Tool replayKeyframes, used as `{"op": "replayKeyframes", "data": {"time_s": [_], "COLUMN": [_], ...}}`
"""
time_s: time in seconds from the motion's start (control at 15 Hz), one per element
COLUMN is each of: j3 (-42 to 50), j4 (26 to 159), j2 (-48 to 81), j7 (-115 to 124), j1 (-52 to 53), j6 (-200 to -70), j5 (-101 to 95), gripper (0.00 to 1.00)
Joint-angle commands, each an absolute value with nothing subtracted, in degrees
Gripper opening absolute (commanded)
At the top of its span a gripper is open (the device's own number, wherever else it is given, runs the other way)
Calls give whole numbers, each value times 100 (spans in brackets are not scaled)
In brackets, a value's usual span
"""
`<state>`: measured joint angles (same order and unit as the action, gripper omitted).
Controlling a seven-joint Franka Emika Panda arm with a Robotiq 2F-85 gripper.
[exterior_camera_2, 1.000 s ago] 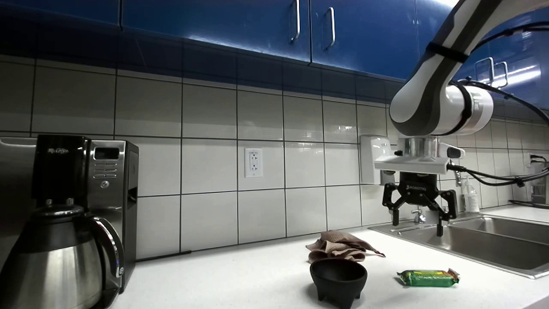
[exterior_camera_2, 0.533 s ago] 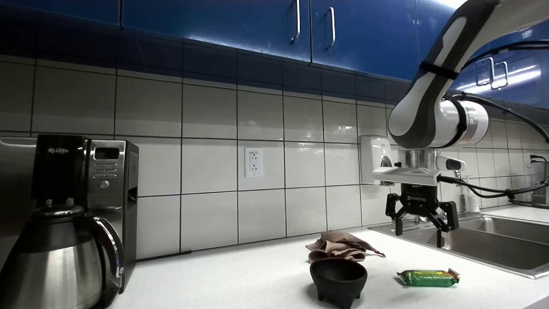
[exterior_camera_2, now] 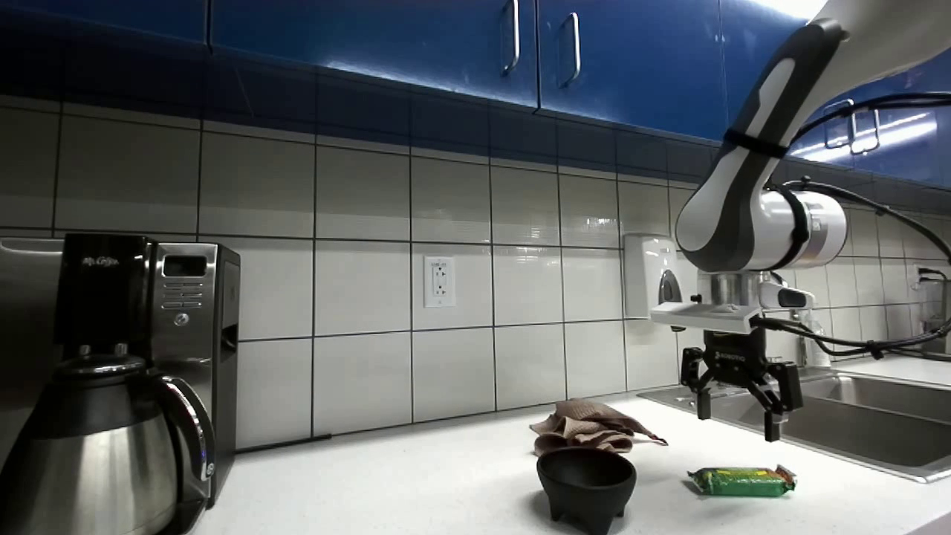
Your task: Put the chocolate bar inside the bowl
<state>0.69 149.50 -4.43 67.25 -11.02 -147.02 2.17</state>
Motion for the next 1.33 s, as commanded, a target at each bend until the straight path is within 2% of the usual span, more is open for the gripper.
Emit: {"op": "replayKeyframes", "data": {"time_s": [0.0, 1.27], "j3": [212, 671], "j4": [14768, 14646], "j2": [-145, 755], "j7": [7083, 7326], "j1": [-986, -446], "j6": [-14825, -15461], "j5": [94, 313], "gripper": [100, 100]}}
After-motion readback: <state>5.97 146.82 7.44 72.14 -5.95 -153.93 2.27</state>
